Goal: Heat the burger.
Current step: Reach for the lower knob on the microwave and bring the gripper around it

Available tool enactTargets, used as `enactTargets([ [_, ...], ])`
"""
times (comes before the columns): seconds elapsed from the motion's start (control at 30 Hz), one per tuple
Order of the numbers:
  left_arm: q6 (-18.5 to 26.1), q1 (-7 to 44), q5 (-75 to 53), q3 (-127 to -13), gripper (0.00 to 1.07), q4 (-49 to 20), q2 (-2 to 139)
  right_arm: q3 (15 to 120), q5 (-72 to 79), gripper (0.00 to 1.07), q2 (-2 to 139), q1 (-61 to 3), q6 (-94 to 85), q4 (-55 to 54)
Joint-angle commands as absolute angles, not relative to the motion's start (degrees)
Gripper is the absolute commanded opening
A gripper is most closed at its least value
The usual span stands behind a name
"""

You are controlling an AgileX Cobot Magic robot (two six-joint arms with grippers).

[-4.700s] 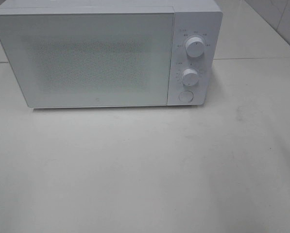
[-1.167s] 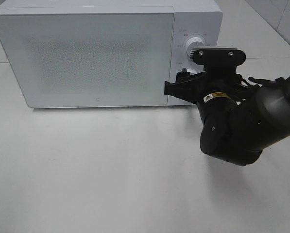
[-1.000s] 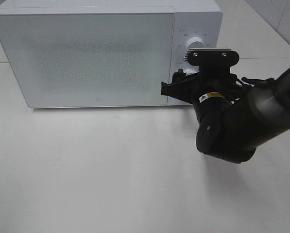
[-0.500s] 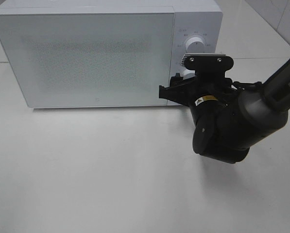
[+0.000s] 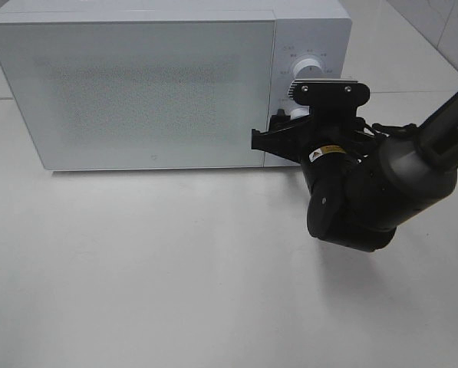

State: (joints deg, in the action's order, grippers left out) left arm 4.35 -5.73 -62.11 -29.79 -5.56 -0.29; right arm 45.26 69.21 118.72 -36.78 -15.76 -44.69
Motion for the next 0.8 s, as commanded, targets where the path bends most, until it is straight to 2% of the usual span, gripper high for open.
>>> enactTargets([
  [0.03,3.95,-5.73,-61.25,-29.62,1.00,-5.61,-1.38,45.66,79.81,0.68,118.83,-36.55,-15.13,-43.77],
  [0.1,3.95,-5.73,-61.25,-29.62,1.00,-5.61,-1.38,45.66,79.35,0.62,118.83,-36.44,-14.67,-42.69],
  [0.13,3.95,-5.73,-61.25,-29.62,1.00,-5.61,-1.38,45.66,79.35,0.62,118.83,-36.44,-14.67,-42.69],
  [0.17,3.95,-5.73,-61.25,-29.62,1.00,-5.61,-1.38,45.66,78.09,0.56,118.83,-35.98,-13.41,-41.54],
  [0.2,3.95,-5.73,-61.25,-29.62,1.00,-5.61,-1.38,45.66,78.09,0.56,118.83,-35.98,-13.41,-41.54],
  [0.23,3.95,-5.73,-61.25,-29.62,1.00,-5.61,-1.38,45.66,76.60,0.47,118.83,-35.98,-11.86,-41.25],
  [0.3,3.95,-5.73,-61.25,-29.62,1.00,-5.61,-1.38,45.66,76.49,0.43,118.83,-35.98,-11.34,-41.25],
  [0.33,3.95,-5.73,-61.25,-29.62,1.00,-5.61,-1.38,45.66,76.38,0.33,118.83,-35.98,-10.66,-41.25],
  [0.37,3.95,-5.73,-61.25,-29.62,1.00,-5.61,-1.38,45.66,76.38,0.33,118.83,-35.98,-10.66,-41.25],
  [0.4,3.95,-5.73,-61.25,-29.62,1.00,-5.61,-1.38,45.66,76.38,0.23,118.83,-35.98,-10.26,-41.20],
  [0.47,3.95,-5.73,-61.25,-29.62,1.00,-5.61,-1.38,45.66,76.38,0.19,118.83,-35.98,-9.80,-41.20],
  [0.5,3.95,-5.73,-61.25,-29.62,1.00,-5.61,-1.38,45.66,76.26,0.13,118.83,-35.98,-9.17,-41.20],
  [0.6,3.95,-5.73,-61.25,-29.62,1.00,-5.61,-1.38,45.66,75.23,0.10,118.83,-35.98,-8.54,-41.20],
  [0.8,3.95,-5.73,-61.25,-29.62,1.00,-5.61,-1.38,45.66,73.57,0.10,118.83,-35.98,-4.24,-41.20],
])
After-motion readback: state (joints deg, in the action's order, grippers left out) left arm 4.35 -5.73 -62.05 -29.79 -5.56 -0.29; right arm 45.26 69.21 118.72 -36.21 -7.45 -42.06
